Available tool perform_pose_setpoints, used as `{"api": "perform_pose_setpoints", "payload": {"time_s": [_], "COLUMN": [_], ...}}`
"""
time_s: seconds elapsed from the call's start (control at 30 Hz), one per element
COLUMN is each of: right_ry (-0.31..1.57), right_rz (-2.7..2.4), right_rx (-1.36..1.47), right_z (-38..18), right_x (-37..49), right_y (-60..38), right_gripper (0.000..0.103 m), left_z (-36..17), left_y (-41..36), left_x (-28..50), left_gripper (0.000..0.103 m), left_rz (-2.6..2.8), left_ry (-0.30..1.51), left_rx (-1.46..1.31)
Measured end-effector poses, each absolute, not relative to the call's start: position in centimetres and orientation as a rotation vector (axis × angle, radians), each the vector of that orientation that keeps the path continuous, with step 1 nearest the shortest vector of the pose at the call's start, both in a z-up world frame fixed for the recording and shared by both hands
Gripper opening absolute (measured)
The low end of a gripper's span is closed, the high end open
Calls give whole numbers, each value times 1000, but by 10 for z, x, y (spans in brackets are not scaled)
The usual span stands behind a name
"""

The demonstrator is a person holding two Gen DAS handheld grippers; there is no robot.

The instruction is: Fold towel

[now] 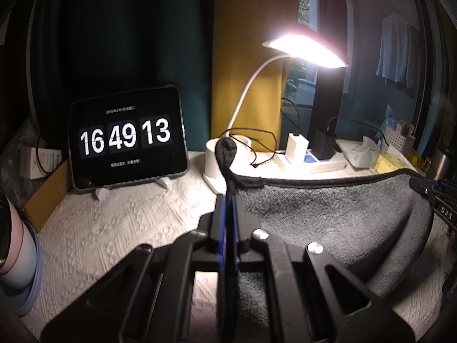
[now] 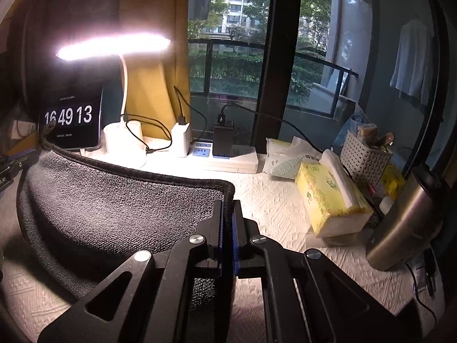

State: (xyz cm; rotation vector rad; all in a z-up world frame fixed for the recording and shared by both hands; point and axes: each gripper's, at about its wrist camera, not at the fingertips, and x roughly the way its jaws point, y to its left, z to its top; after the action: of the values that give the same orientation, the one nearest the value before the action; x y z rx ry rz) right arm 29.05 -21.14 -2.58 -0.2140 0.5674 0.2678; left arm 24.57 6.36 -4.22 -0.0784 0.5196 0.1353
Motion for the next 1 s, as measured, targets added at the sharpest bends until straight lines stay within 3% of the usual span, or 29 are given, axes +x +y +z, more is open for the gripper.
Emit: {"api": "perform_pose_setpoints", "payload": {"time_s": [0.57,1.0], "right_ry": [605,697], "right_rz": [272,283], "right_rx": [-222,-229], "right_z": [-38,-76], "right_x": [329,365], "right_y": [-202,-196], "right_gripper": [5,5], "left_z": [-56,-92], "left_y": [74,82], "left_x": [282,318], "left_gripper": [5,5], "left_rz": [137,147], "left_ry": [545,661], "left_rx": [-97,-119]}}
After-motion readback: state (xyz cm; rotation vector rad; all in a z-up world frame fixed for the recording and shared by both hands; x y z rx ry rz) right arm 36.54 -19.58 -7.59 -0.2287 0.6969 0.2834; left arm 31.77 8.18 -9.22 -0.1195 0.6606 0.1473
